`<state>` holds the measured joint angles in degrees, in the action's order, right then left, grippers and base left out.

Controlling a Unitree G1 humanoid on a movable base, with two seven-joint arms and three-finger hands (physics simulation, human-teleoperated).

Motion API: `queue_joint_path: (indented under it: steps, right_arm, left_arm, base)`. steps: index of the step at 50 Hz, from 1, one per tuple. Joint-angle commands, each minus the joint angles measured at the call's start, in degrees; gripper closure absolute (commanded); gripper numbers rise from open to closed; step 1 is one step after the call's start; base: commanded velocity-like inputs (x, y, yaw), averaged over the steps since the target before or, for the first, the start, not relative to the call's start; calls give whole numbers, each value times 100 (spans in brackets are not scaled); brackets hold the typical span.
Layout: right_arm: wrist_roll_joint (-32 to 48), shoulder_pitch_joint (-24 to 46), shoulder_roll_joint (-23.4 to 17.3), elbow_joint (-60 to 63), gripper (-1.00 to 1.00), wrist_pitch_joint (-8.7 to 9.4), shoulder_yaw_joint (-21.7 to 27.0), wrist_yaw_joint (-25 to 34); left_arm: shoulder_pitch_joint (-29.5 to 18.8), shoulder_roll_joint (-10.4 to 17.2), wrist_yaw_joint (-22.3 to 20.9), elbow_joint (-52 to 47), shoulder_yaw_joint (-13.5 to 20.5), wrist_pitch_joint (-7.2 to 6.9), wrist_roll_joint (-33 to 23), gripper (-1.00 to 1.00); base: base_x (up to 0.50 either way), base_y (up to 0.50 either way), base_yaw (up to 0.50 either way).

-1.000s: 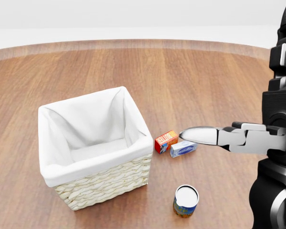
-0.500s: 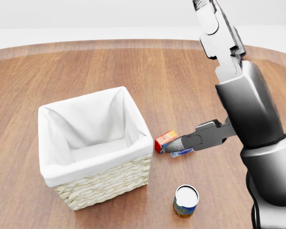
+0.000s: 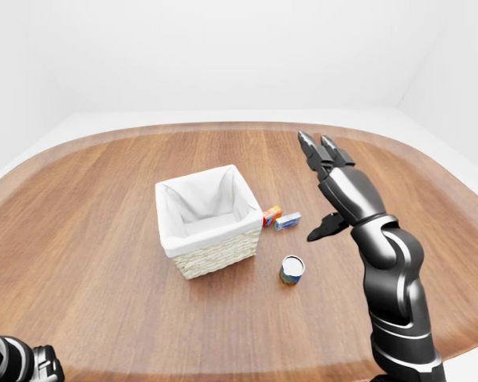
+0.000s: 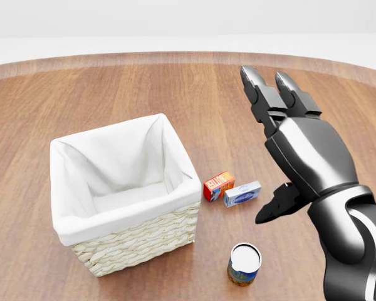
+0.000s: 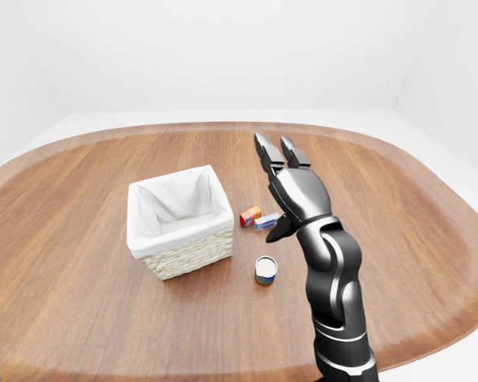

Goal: Pick up the alphabet soup and put it in the basket.

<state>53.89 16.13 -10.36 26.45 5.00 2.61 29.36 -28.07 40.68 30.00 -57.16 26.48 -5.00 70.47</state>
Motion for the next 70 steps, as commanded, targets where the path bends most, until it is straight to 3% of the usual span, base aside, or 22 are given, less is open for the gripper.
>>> queue_joint_path:
  steps: [1,5,16,42,70]
  right_arm:
    - [923,-321,167,-41,-100,0,40,491]
    - [1244,-621,236,47,-100,0,-78,673]
    - [1333,-1000,309,-350,-100,0,73,190]
    - [1325,-1773,532,-1199,-100,0,-290,-765]
    - [1345,-1730,699,-2127,-100,0,-836,-1405]
  left_arm:
    - [-30,-236,0,57,-51,0,98,-100]
    - [38,-130,0,18,-54,0,91,-100]
    - [72,-147,0,-13,-65,0,-53,-100]
    - [-25,-87,0,37,-25,0,119,-100]
    - [-20,-115,0,-44,-73,0,80,-100]
  base:
    - [0,0,0]
    - [0,0,0]
    - [0,0,0]
    - [0,0,0]
    - [0,0,0]
